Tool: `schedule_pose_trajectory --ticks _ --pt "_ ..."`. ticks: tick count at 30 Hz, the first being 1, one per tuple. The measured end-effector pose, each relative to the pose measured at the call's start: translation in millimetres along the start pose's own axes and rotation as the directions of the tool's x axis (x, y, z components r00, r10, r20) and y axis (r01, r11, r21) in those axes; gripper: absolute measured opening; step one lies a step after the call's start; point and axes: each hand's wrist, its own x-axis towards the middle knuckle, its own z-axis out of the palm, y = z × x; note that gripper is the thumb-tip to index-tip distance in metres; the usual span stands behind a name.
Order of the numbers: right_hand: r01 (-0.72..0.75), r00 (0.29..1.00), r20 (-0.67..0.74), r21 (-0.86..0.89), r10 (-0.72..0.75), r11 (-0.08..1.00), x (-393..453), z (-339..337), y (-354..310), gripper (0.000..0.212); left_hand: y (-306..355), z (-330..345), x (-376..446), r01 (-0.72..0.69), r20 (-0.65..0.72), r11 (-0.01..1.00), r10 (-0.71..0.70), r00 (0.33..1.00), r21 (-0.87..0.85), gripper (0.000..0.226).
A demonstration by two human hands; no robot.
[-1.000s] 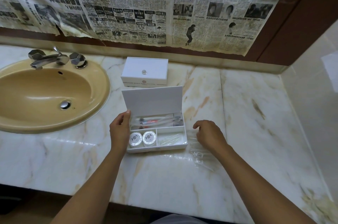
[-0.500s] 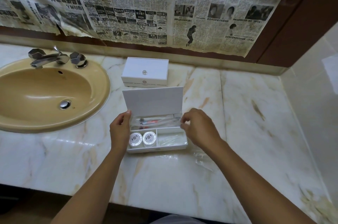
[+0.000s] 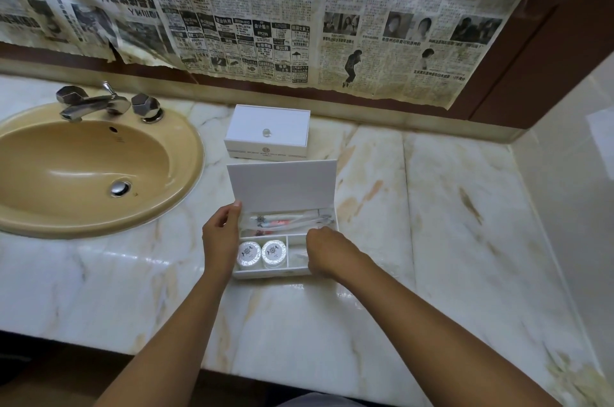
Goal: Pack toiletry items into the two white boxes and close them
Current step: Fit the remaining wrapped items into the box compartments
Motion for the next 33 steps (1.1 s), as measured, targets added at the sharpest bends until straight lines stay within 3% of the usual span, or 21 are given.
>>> schedule_pose_trajectory --ticks 4,9,11,12,15,19,21,23,27,33 --pt "0.004 0.998 -0.059 0.009 -0.004 1.0 -1.2 -0.8 -1.3 0.032 2.0 0.8 -0.8 -0.009 0.0 1.0 0.009 1.0 -0.006 0.025" --pt "0.06 0.998 0.016 0.007 -0.06 0.998 4.4 20.3 -4.8 0.035 1.2 0.7 -0.3 -0.011 -0.002 1.0 0.011 1.0 0.008 0.028" --pt "0.062 0.998 0.008 0.051 -0.063 0.997 7.4 26.9 -1.8 0.027 0.8 0.0 -0.5 -0.009 0.001 1.0 0.009 1.0 0.008 0.028" --pt "0.075 0.997 -0.02 0.079 -0.074 0.994 7.3 26.6 -0.3 0.019 1.1 -0.2 -0.5 -0.009 0.001 1.0 0.009 1.0 0.011 0.028" --pt "0.123 0.98 -0.179 0.23 -0.082 0.965 5.2 19.6 11.2 0.037 2.0 0.3 -0.7 -0.011 -0.001 1.0 0.011 1.0 0.017 0.028" --pt "0.194 0.856 -0.517 0.343 0.013 0.919 -0.3 2.8 39.6 0.025 3.0 1.1 -1.4 -0.019 -0.006 1.0 0.019 1.0 0.025 0.028" --pt "0.148 0.809 -0.579 0.368 0.102 0.918 1.6 2.0 57.5 0.018 2.9 1.3 -1.4 -0.022 -0.007 0.999 0.022 1.0 0.026 0.027" --pt "0.058 0.82 -0.549 0.362 0.163 0.93 7.5 7.2 74.3 0.015 2.7 1.5 -1.2 -0.024 -0.011 0.999 0.024 1.0 0.027 0.026" --pt "-0.105 0.923 -0.333 0.256 0.19 0.961 17.2 26.2 95.9 0.024 1.9 1.2 -1.1 -0.028 -0.004 0.999 0.028 1.0 0.024 0.028" --pt "-0.148 0.947 -0.262 0.16 0.186 0.976 20.5 41.6 101.7 0.028 1.0 1.0 -0.8 -0.028 -0.007 0.999 0.028 1.0 0.018 0.028"
